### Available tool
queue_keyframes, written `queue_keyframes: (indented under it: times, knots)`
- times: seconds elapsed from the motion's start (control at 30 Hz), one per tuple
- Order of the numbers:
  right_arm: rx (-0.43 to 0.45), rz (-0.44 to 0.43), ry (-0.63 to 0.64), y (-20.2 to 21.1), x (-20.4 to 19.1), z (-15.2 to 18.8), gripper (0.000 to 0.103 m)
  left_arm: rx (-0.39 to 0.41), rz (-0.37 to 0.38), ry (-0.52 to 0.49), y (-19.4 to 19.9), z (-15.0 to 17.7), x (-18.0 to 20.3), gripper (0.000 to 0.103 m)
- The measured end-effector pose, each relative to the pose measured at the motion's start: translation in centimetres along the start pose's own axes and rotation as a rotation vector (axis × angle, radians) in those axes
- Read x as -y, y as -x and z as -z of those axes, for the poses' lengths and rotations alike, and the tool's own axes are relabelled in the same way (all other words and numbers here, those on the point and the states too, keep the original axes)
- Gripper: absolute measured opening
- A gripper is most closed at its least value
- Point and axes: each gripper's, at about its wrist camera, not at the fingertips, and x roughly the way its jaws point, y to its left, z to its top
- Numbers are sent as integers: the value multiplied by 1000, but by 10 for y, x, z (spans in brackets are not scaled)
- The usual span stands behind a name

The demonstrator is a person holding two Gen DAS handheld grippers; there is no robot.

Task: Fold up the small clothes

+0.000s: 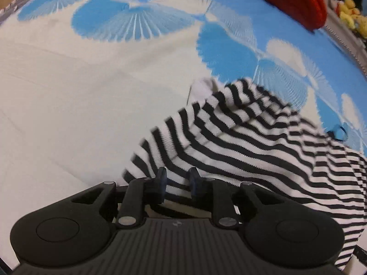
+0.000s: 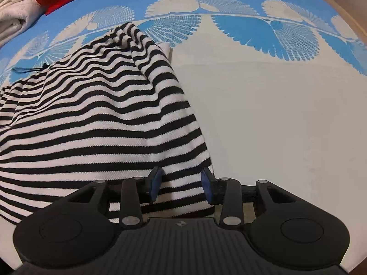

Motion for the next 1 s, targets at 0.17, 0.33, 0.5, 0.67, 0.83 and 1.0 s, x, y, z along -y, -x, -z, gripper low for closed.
queue_keyframes:
  times: [0.17,0.33,0.5,0.67,0.83,1.0]
  knots:
    - [84,1,-47,20,-2,0,40,83,16,-108,35,10,1,27]
    - [111,-16,-79,28,-9,5,43,96,29,-175,47,22,0,27]
    - [-18,75,-35,2,-19,18,46,58,35,-177,38,30,-7,27]
    - [89,99,-18,32,-36,24,47,75,65,-153,49,31,-17,27]
    - [218,82,48,65,-66,39,47,96,80,-142,61,29,-25,27]
    - [304,-1,15,85,-91,51,47,149,112,-94,97,25,-42,27]
